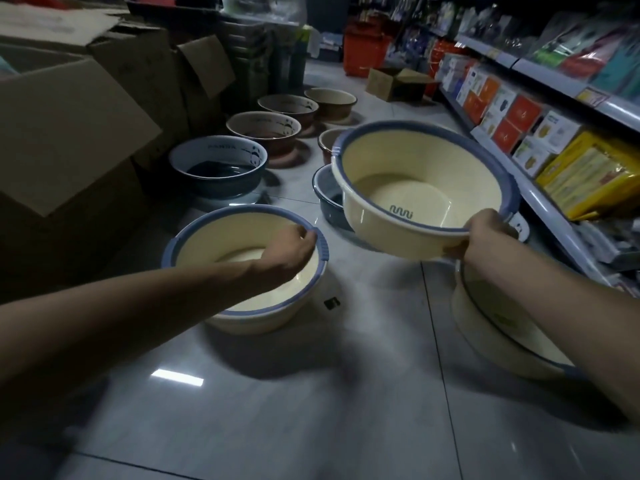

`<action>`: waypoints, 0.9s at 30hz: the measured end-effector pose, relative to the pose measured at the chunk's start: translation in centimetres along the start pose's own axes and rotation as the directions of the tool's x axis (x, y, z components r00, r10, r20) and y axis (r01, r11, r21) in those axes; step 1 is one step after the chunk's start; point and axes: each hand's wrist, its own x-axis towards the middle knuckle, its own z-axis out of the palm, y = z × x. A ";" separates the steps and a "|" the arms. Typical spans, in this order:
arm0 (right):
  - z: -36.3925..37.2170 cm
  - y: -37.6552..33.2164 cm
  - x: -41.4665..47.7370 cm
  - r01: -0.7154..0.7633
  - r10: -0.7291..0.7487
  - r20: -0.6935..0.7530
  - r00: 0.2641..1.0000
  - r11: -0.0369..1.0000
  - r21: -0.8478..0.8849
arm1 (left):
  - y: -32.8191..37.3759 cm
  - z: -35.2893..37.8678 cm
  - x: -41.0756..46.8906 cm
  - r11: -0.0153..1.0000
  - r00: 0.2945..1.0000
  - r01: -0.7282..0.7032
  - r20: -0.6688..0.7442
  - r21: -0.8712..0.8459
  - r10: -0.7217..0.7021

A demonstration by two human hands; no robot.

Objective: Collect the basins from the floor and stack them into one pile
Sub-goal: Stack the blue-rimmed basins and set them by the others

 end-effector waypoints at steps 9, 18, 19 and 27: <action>7.0 3.6 -3.2 0.085 -0.018 0.267 0.964 0.967 -0.240 | 0.3 -9.1 0.7 0.788 0.948 0.128 -0.159 -0.603 -0.276; 13.6 7.1 -5.5 0.287 -0.117 0.471 0.874 0.907 -0.309 | -6.4 -17.0 -1.7 0.906 0.847 0.181 -0.407 -0.382 -0.341; 14.1 7.2 -5.7 0.285 -0.130 0.465 0.876 0.916 -0.281 | -6.9 -17.6 -2.0 0.910 0.837 0.190 -0.423 -0.369 -0.346; 16.4 11.2 -3.1 0.395 -0.086 0.528 0.845 0.765 -0.508 | -13.4 -17.3 -4.1 0.866 0.853 0.449 -0.183 -0.222 -0.489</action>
